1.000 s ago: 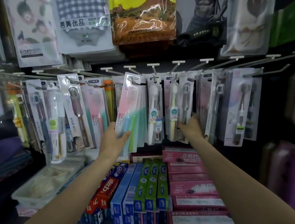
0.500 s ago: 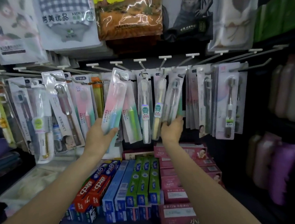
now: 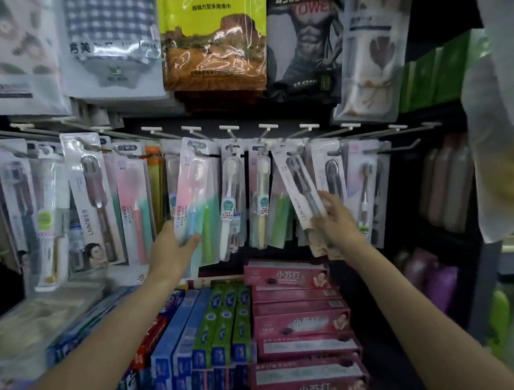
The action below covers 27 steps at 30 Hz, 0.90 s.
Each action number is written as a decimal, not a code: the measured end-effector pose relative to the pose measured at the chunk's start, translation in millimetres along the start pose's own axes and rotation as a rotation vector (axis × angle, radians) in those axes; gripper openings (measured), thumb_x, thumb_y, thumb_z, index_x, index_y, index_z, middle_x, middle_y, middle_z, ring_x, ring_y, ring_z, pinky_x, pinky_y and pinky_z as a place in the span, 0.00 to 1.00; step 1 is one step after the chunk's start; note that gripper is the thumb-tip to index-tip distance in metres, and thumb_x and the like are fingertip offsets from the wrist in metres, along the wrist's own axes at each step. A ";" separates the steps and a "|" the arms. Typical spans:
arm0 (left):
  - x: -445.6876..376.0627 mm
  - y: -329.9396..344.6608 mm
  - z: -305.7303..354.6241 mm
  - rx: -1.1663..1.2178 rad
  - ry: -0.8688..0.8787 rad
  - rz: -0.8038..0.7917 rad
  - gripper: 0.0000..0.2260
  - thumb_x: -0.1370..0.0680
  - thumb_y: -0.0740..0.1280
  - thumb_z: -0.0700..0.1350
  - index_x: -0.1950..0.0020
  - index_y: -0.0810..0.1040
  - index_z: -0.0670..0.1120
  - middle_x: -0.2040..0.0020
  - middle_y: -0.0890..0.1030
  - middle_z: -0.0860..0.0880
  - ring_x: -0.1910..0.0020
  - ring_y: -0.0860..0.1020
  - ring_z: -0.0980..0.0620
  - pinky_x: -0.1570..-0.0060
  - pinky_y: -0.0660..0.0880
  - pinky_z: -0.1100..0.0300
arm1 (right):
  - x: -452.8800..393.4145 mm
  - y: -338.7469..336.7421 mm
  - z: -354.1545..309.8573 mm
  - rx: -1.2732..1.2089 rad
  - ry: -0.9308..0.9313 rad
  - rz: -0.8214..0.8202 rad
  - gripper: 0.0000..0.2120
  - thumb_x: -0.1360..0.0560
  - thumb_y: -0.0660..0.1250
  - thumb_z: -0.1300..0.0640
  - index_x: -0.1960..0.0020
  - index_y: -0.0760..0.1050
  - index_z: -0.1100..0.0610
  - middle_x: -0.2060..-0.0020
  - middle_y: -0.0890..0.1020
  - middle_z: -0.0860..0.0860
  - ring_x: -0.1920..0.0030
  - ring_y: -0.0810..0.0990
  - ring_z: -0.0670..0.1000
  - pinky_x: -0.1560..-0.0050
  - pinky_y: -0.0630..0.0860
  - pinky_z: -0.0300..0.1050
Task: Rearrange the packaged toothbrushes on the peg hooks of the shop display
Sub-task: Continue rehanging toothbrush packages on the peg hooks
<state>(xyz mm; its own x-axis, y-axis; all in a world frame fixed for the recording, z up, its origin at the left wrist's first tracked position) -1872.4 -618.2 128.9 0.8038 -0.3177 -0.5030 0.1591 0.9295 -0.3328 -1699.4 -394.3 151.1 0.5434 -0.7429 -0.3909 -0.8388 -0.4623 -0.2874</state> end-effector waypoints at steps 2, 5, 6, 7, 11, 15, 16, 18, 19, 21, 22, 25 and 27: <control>2.1 -0.9 1.9 0.029 -0.015 -0.002 0.19 0.23 0.65 0.43 0.35 0.68 0.37 0.39 0.74 0.42 0.38 0.71 0.43 0.42 0.67 0.55 | -3.7 -13.2 -10.1 0.261 -0.087 -0.036 0.27 0.23 0.59 0.67 0.27 0.59 0.50 0.40 0.72 0.50 0.50 0.77 0.53 0.58 0.72 0.40; 3.3 -2.4 1.5 0.059 -0.024 -0.008 0.19 0.23 0.66 0.43 0.35 0.69 0.38 0.40 0.75 0.41 0.40 0.73 0.43 0.41 0.69 0.53 | -6.9 -16.9 -17.3 0.589 -0.174 -0.137 0.27 0.25 0.59 0.69 0.29 0.63 0.51 0.40 0.76 0.56 0.46 0.76 0.56 0.53 0.70 0.41; 4.6 -3.2 2.5 0.057 -0.024 -0.010 0.19 0.23 0.66 0.43 0.34 0.68 0.38 0.38 0.75 0.41 0.39 0.72 0.43 0.40 0.68 0.52 | -6.7 -17.3 -16.4 0.603 -0.167 -0.139 0.28 0.26 0.59 0.69 0.29 0.63 0.51 0.41 0.76 0.56 0.48 0.76 0.56 0.54 0.71 0.42; 6.0 -3.5 3.6 0.056 -0.020 -0.010 0.20 0.23 0.66 0.43 0.33 0.67 0.38 0.36 0.73 0.41 0.37 0.71 0.43 0.38 0.67 0.53 | -5.8 -17.8 -14.5 0.573 -0.156 -0.127 0.28 0.26 0.59 0.70 0.29 0.63 0.51 0.42 0.77 0.56 0.49 0.77 0.56 0.55 0.72 0.42; 8.2 -6.7 5.7 0.041 -0.011 -0.003 0.21 0.23 0.65 0.44 0.32 0.66 0.39 0.35 0.71 0.43 0.35 0.69 0.43 0.41 0.65 0.58 | 8.9 -22.9 -1.0 0.318 -0.094 -0.088 0.24 0.27 0.58 0.71 0.35 0.67 0.53 0.46 0.73 0.51 0.54 0.75 0.51 0.66 0.71 0.37; 8.0 -3.3 3.3 0.035 -0.016 0.016 0.18 0.23 0.65 0.43 0.35 0.68 0.38 0.44 0.74 0.42 0.39 0.72 0.41 0.48 0.66 0.58 | 29.0 -33.1 25.4 0.098 0.048 -0.054 0.17 0.27 0.58 0.72 0.45 0.66 0.54 0.56 0.75 0.54 0.63 0.75 0.50 0.67 0.73 0.42; 9.9 -0.4 4.3 0.049 -0.030 0.024 0.19 0.23 0.65 0.42 0.34 0.67 0.38 0.42 0.73 0.42 0.38 0.71 0.42 0.45 0.66 0.57 | 33.2 -36.4 30.7 0.071 0.054 -0.033 0.17 0.27 0.59 0.72 0.44 0.66 0.54 0.56 0.76 0.56 0.65 0.76 0.51 0.68 0.73 0.42; 12.9 7.1 7.3 0.086 -0.050 0.039 0.20 0.23 0.65 0.42 0.33 0.66 0.38 0.37 0.72 0.41 0.36 0.70 0.41 0.39 0.67 0.52 | 38.9 -44.4 33.8 0.058 0.004 0.039 0.19 0.29 0.60 0.72 0.43 0.67 0.55 0.54 0.77 0.57 0.67 0.76 0.50 0.71 0.73 0.38; 13.7 11.3 8.5 0.108 -0.057 0.043 0.21 0.23 0.65 0.42 0.32 0.65 0.38 0.36 0.72 0.40 0.36 0.70 0.40 0.37 0.67 0.50 | 40.0 -49.4 31.3 0.078 -0.043 0.080 0.20 0.29 0.61 0.72 0.42 0.67 0.55 0.54 0.77 0.55 0.67 0.76 0.50 0.73 0.72 0.35; 15.8 18.1 11.8 0.148 -0.075 0.038 0.23 0.23 0.65 0.42 0.30 0.63 0.39 0.35 0.71 0.40 0.36 0.70 0.41 0.38 0.67 0.51 | 40.9 -57.9 20.3 0.188 -0.150 0.153 0.20 0.29 0.59 0.72 0.42 0.67 0.54 0.59 0.75 0.51 0.68 0.74 0.49 0.73 0.70 0.30; 16.7 20.3 13.2 0.161 -0.078 0.039 0.23 0.23 0.65 0.42 0.29 0.63 0.40 0.34 0.71 0.42 0.36 0.70 0.42 0.39 0.66 0.53 | 41.1 -61.0 13.6 0.247 -0.190 0.189 0.20 0.28 0.58 0.72 0.42 0.66 0.53 0.62 0.74 0.50 0.68 0.73 0.48 0.72 0.70 0.30; 17.9 22.6 15.6 0.170 -0.082 0.042 0.24 0.23 0.65 0.43 0.29 0.63 0.41 0.32 0.70 0.43 0.35 0.69 0.42 0.37 0.65 0.52 | 36.6 -69.4 -0.2 0.323 -0.240 0.337 0.23 0.29 0.57 0.71 0.38 0.66 0.53 0.62 0.76 0.54 0.66 0.77 0.56 0.62 0.79 0.50; 17.7 21.4 15.2 0.165 -0.096 0.037 0.26 0.23 0.65 0.43 0.27 0.60 0.42 0.30 0.67 0.42 0.33 0.67 0.41 0.35 0.64 0.50 | 35.5 -68.5 -1.9 0.329 -0.231 0.354 0.23 0.28 0.57 0.70 0.37 0.65 0.52 0.60 0.77 0.55 0.63 0.77 0.57 0.60 0.78 0.55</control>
<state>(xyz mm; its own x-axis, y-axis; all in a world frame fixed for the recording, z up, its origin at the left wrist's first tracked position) -1846.0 -601.0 125.0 0.8608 -0.2706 -0.4311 0.2138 0.9609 -0.1762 -1622.7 -389.9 158.6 0.2534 -0.6828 -0.6852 -0.9375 0.0011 -0.3479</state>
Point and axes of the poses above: each hand's wrist, its own x-axis away from the middle knuckle, its own y-axis out of the palm, z = x × y, the point moved 4 cm from there along -x, towards the middle knuckle
